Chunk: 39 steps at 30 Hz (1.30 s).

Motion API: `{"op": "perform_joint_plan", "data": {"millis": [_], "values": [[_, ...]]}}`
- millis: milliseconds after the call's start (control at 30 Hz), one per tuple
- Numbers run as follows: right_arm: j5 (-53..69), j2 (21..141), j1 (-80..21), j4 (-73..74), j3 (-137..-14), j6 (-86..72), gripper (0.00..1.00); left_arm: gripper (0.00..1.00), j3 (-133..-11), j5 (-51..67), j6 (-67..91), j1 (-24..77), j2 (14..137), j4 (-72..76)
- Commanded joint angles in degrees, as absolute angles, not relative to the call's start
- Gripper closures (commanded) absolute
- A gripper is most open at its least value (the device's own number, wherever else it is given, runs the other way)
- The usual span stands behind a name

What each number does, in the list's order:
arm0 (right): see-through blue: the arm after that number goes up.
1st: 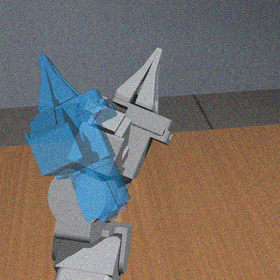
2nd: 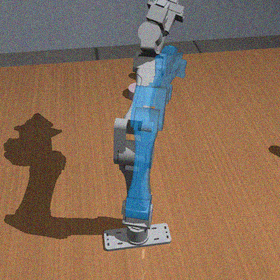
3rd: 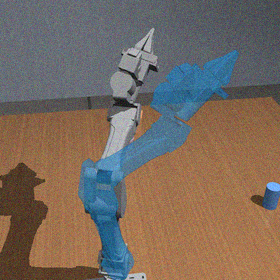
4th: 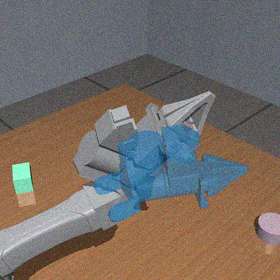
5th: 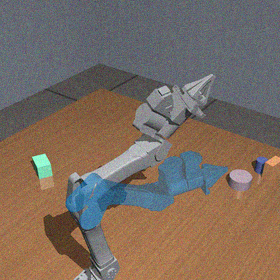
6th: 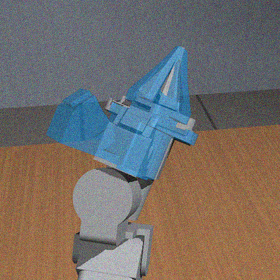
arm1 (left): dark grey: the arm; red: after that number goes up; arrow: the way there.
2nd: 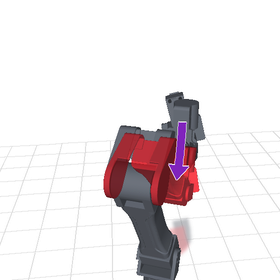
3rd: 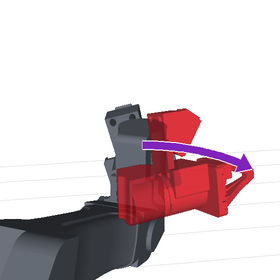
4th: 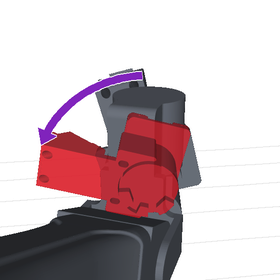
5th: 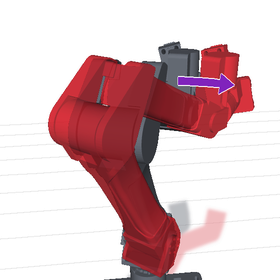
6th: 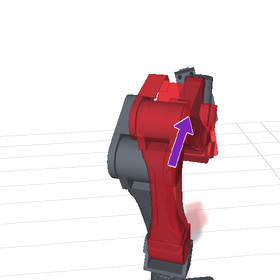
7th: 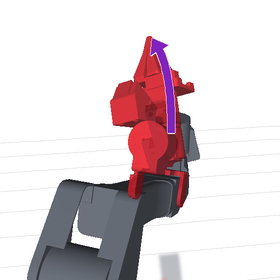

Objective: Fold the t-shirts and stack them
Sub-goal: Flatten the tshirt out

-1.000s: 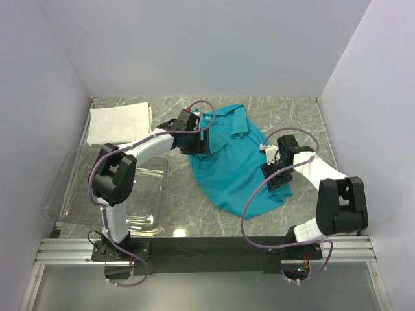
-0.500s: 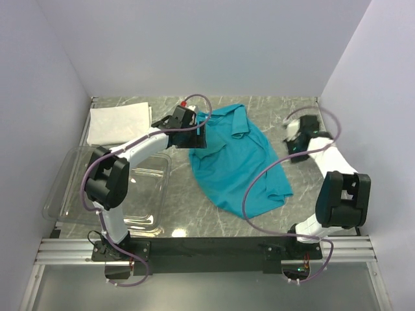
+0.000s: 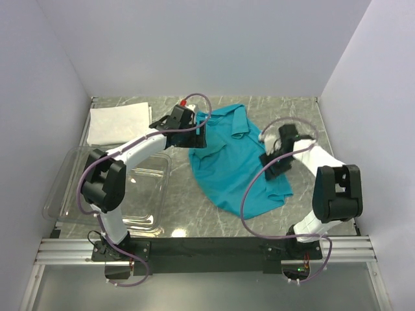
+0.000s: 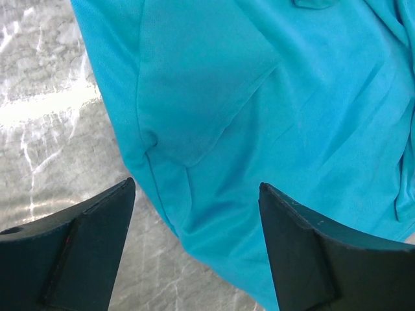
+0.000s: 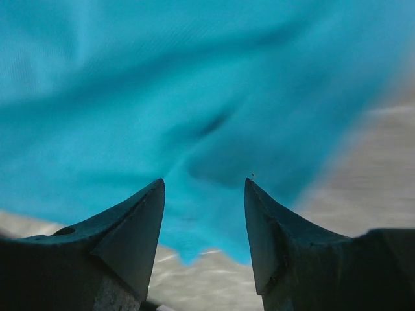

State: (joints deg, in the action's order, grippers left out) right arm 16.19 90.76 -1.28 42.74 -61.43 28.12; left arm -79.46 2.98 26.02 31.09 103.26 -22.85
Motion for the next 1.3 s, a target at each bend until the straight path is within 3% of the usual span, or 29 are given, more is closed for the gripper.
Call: {"op": "perform_joint_plan", "data": {"millis": [0,167,267,400,433,600,767,800,833,867,900,1033,1167,1267], "values": [[16.27,86.93,-3.78,43.25,-55.38,25.59,0.4,0.17,-78.84,2.99,24.26,31.11,98.97,-20.48],[8.27,87.45,-7.11,38.15,-50.72,21.1,0.41,0.15,-77.44,3.69,25.13,29.8,97.74,-19.51],[6.78,88.59,-8.34,37.27,-49.49,19.87,0.48,0.15,-76.47,3.87,25.58,29.27,96.86,-18.81],[4.5,87.11,-8.26,37.61,-50.27,19.51,0.95,0.16,-74.8,4.48,25.84,29.0,95.8,-17.76],[3.7,86.06,-8.0,37.97,-50.8,20.12,1.0,0.16,-74.53,4.66,25.84,28.92,95.63,-17.75],[-4.03,81.21,-3.97,38.5,-59.31,24.07,1.0,0.16,-73.3,5.62,25.49,29.0,95.27,-17.05],[-22.74,83.66,4.56,20.35,-66.97,25.4,1.0,0.16,-73.83,6.77,24.09,29.0,95.97,-16.17],[-25.11,84.8,5.44,15.17,-67.84,25.31,0.99,0.16,-74.26,6.85,23.91,29.0,96.85,-16.26],[-26.96,86.29,6.49,15.38,-71.33,23.14,0.83,0.16,-75.31,7.03,23.73,29.0,97.29,-16.61],[-25.68,89.61,6.76,17.38,-73.63,22.25,0.32,0.16,-75.93,7.47,23.3,29.0,97.9,-16.61],[-24.62,90.87,6.85,21.58,-75.39,21.63,0.19,0.16,-76.46,7.82,23.12,29.0,99.04,-16.7],[-12.35,89.22,6.77,28.37,-73.85,22.39,0.12,0.16,-80.32,8.79,22.59,29.0,102.3,-16.96],[26.76,80.53,5.9,43.38,-66.55,38.54,0.12,0.17,-84.63,10.46,23.55,29.0,106.95,-17.66],[32.69,76.12,1.69,52.56,-58.82,48.78,0.15,0.19,-89.99,10.72,24.43,29.18,112.57,-19.86]]}}
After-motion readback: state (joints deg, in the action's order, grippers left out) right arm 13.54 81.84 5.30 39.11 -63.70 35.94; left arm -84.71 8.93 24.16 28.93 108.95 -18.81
